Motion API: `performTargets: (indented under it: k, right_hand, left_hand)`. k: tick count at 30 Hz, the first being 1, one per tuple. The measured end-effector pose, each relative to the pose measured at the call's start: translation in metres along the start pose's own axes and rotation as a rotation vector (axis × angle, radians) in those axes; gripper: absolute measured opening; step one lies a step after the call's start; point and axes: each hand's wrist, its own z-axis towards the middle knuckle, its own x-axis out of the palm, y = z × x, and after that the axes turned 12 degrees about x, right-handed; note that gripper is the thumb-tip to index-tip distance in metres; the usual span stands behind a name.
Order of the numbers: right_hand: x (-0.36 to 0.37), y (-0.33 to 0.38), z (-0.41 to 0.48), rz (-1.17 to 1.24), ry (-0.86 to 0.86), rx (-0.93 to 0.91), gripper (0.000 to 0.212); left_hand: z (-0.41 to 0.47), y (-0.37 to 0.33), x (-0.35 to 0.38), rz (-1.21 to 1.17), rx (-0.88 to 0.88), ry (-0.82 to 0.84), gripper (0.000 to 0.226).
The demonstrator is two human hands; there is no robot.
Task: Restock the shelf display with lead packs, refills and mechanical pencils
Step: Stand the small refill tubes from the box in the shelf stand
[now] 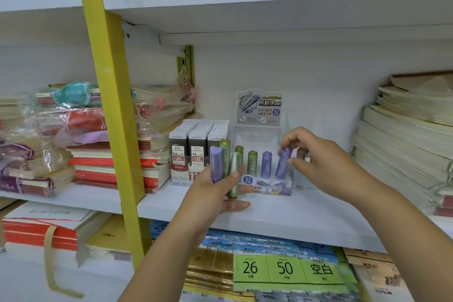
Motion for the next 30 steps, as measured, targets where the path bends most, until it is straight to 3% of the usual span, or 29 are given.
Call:
performTargets:
  k: [5, 18, 24, 30]
  right_hand:
    - [0.007, -0.002, 0.002, 0.095, -0.052, -0.019, 0.036]
    - [0.018, -0.007, 0.003, 0.076, -0.219, 0.012, 0.021]
    - [0.014, -0.008, 0.004, 0.141, -0.127, 0.109, 0.03]
    - [0.01, -0.004, 0.0, -0.048, -0.046, 0.09, 0.022]
  left_hand:
    - [0.004, 0.001, -0.002, -0.008, -0.024, -0.003, 0.019]
    - [0.004, 0.001, -0.006, -0.013, -0.029, 0.025, 0.025]
    - [0.003, 0.001, -0.007, -0.021, -0.033, 0.029, 0.026]
    - [0.003, -0.001, -0.006, -0.033, -0.05, 0.024, 0.026]
